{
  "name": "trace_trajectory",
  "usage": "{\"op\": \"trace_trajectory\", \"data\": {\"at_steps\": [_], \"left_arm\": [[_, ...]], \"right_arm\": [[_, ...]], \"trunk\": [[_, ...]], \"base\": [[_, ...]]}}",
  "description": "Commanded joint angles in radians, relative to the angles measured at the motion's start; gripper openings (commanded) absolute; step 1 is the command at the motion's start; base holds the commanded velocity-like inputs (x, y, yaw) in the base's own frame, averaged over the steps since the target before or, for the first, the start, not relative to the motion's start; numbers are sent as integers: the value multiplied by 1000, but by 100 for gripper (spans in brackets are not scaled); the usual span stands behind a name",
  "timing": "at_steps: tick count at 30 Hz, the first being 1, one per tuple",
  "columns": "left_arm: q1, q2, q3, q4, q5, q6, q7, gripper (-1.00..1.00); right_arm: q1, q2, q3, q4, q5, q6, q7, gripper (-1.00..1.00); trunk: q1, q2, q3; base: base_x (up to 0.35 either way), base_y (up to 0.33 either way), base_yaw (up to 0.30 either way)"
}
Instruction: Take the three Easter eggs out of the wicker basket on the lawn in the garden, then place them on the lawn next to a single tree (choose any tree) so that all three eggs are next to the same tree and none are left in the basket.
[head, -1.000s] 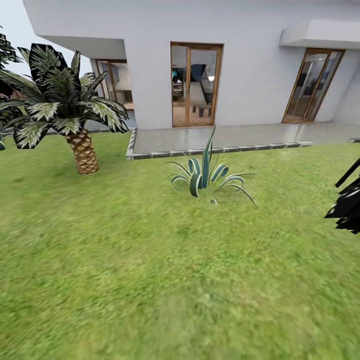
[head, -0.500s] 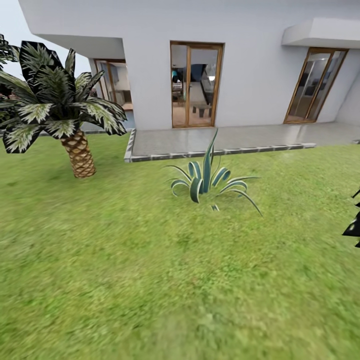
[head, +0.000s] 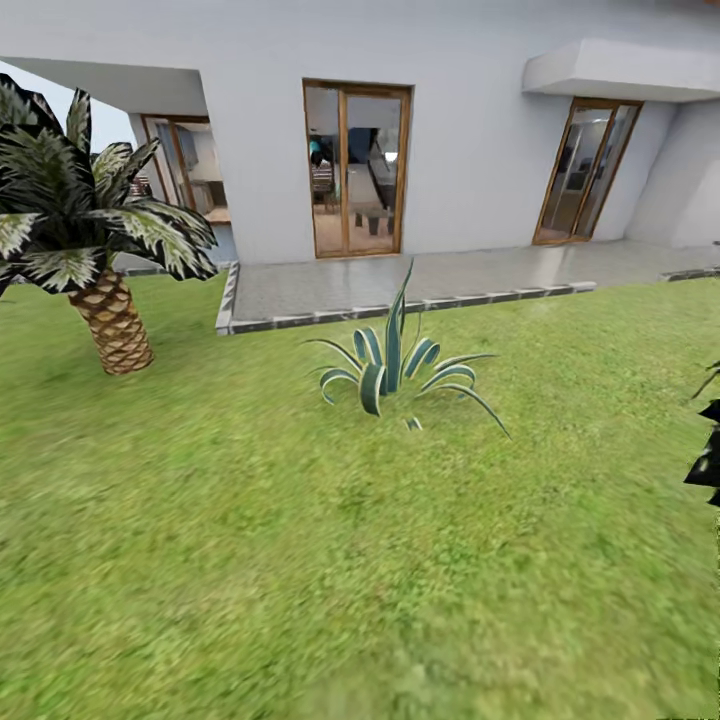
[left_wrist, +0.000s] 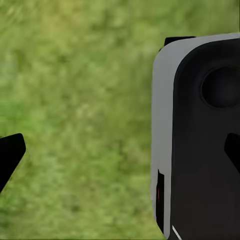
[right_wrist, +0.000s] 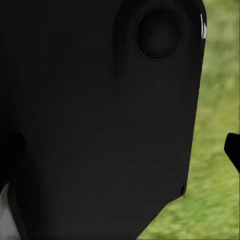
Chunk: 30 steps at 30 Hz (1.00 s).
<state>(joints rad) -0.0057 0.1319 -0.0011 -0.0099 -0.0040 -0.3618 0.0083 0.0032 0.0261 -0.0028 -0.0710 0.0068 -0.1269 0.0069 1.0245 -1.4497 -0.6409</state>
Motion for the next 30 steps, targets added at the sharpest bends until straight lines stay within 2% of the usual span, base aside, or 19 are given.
{"op": "trace_trajectory", "data": {"at_steps": [1,30], "left_arm": [[0,0,0,1,-1,-3,1,100],[0,0,0,1,-1,-3,1,100]], "right_arm": [[0,0,0,-1,1,-2,1,100],[0,-1,-4,-1,-4,-2,1,100]], "trunk": [[0,0,-1],[0,0,-1]], "base": [[267,204,-268],[217,249,-273]]}}
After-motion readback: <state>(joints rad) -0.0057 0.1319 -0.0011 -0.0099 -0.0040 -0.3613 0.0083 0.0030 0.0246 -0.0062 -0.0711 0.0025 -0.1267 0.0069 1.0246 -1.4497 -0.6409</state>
